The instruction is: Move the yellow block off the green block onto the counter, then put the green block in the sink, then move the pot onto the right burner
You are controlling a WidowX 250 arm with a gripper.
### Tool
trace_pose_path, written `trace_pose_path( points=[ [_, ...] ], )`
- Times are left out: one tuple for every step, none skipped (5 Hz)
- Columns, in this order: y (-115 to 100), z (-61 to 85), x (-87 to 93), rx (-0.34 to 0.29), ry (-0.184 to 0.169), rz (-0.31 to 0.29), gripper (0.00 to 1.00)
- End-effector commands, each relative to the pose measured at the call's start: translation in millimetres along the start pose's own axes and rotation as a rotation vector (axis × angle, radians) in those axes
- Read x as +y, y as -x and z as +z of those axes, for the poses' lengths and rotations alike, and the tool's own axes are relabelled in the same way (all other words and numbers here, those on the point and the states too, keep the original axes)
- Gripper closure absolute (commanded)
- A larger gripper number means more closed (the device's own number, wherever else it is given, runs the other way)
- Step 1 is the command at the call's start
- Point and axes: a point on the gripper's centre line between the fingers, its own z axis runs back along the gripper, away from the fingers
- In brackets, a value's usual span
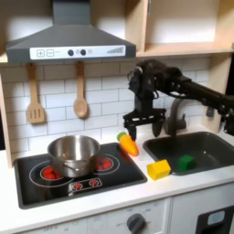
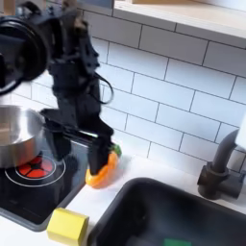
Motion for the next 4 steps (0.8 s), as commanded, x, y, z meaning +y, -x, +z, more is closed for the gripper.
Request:
trace_pose_path(
  points=[
    [0, 7.8, 41.9, 0.001, -0.026, 0.030, 0.00],
    [-2, 7.9, 62.3, 0.003, -0.052, 0.036, 0.00],
    [-2, 4.9, 75.8, 0.017, -0.060, 0.045, 0.00],
    [-4, 9.1, 86.5, 0.013, -0.075, 0.063, 0.00]
  ],
)
